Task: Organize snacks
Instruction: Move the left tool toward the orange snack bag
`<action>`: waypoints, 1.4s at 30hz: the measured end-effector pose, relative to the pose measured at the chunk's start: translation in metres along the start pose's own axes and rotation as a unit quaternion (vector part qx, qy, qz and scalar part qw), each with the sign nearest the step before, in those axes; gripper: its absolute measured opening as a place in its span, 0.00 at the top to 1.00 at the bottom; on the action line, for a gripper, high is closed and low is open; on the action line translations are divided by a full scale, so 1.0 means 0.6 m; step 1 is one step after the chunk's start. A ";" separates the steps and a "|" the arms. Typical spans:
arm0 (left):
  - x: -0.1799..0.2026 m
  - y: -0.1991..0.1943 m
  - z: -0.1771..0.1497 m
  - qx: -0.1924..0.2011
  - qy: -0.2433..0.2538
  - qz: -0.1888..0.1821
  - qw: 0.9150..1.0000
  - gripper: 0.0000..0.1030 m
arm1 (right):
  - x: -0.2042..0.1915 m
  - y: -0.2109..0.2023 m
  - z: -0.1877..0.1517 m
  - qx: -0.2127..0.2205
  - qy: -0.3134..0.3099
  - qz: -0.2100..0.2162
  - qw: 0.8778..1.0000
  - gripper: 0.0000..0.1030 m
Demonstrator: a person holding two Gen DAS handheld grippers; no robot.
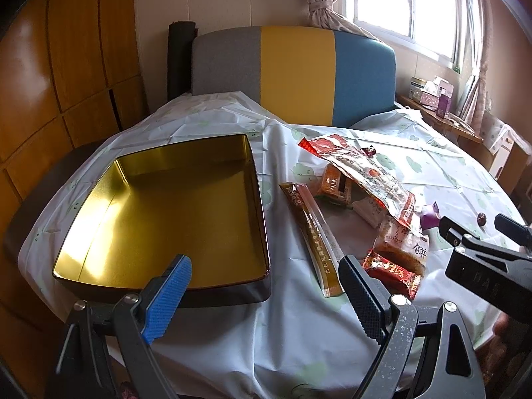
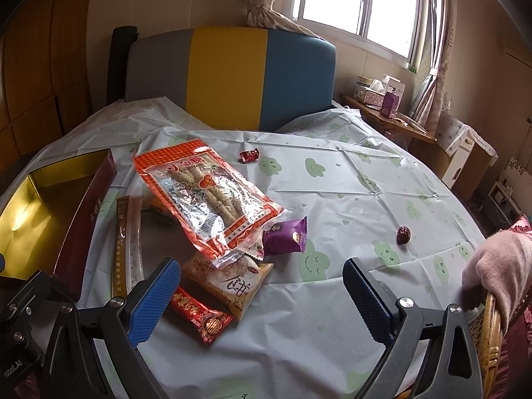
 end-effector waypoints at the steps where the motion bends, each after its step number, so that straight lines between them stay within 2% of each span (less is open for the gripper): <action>1: 0.000 0.000 0.000 0.000 0.000 0.000 1.000 0.12 | 0.001 0.000 0.001 0.001 0.001 0.000 1.000 0.03; 13: -0.001 0.003 0.000 -0.003 -0.001 0.001 1.000 0.12 | 0.021 0.000 0.023 0.012 -0.010 -0.013 1.000 0.03; 22: -0.003 0.013 -0.001 -0.013 -0.004 0.006 1.000 0.12 | 0.080 0.014 0.072 0.021 -0.011 -0.024 0.999 0.03; 28: -0.004 0.024 -0.002 -0.026 -0.010 0.004 1.000 0.12 | 0.148 0.054 0.120 0.018 -0.009 -0.035 0.999 0.03; 33: 0.007 0.034 -0.001 -0.043 0.000 -0.016 0.999 0.12 | 0.205 0.123 0.127 -0.003 0.003 -0.043 0.999 0.04; 37: 0.023 0.040 0.014 -0.051 0.005 -0.042 0.998 0.17 | 0.249 0.175 0.102 -0.041 0.039 -0.052 0.997 0.09; 38: 0.030 0.044 0.019 -0.056 0.004 -0.052 0.997 0.21 | 0.262 0.186 0.095 -0.061 0.073 -0.039 0.995 0.10; 40: 0.042 0.054 0.031 -0.067 -0.002 -0.069 0.995 0.29 | 0.274 0.191 0.090 -0.062 0.107 -0.019 0.992 0.10; 42: 0.060 0.068 0.046 -0.082 -0.012 -0.094 0.992 0.36 | 0.274 0.194 0.087 -0.070 0.105 -0.024 0.992 0.10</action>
Point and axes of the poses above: each gripper's, at about its wrist camera, not at the fingertips, and y roughly the way its jaws point, x to its right, z to its top, the point moved 4 cm from there along y, roughly the way its jaws point, and after that the axes turned 9 degrees about -y, right-handed, at the moved point
